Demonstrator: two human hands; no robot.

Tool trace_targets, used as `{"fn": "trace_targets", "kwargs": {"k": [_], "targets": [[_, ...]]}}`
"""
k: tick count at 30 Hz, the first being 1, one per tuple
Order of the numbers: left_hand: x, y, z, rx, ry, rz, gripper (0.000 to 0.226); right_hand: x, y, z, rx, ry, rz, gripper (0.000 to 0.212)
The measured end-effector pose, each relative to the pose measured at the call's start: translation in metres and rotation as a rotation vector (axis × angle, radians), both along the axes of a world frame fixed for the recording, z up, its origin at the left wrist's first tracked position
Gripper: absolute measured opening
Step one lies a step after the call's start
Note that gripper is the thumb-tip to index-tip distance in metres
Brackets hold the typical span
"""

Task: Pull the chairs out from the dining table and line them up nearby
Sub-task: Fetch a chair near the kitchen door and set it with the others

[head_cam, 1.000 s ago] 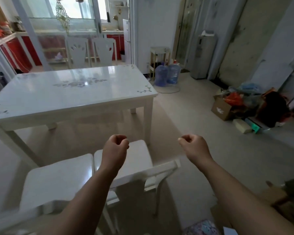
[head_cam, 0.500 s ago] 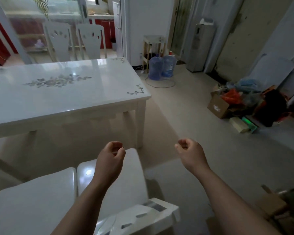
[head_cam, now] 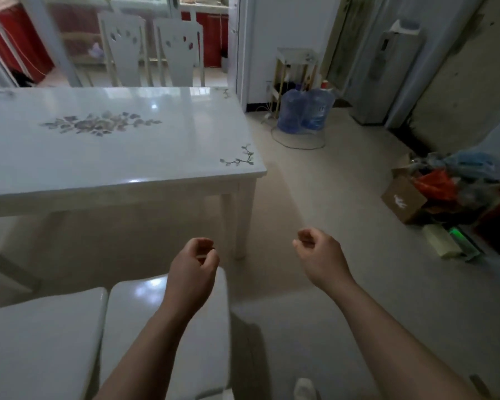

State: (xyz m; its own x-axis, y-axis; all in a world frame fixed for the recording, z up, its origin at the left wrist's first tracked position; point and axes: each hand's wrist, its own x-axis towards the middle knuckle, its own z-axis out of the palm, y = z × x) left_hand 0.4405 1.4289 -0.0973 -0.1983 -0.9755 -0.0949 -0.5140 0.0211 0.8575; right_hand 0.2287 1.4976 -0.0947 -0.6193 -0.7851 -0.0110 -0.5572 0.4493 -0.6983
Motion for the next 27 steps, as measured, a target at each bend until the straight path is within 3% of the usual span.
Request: {"fn": "trace_targets", "kwargs": {"k": [9,16,27], "targets": [[-0.133,-0.012,0.008,-0.006,-0.027,0.133,0.027,-0.136,-0.036,0.008,-0.011,-0.028,0.15,0.033],[-0.219,-0.023,0.027,-0.049,0.01,0.12,0.024,-0.226,-0.044,0.036,-0.047,-0.021,0.112,0.035],[-0.353,-0.126,0.048,-0.081,0.091,0.101,0.026,-0.349,-0.147,0.052,-0.108,-0.024,0.1,0.035]]}}
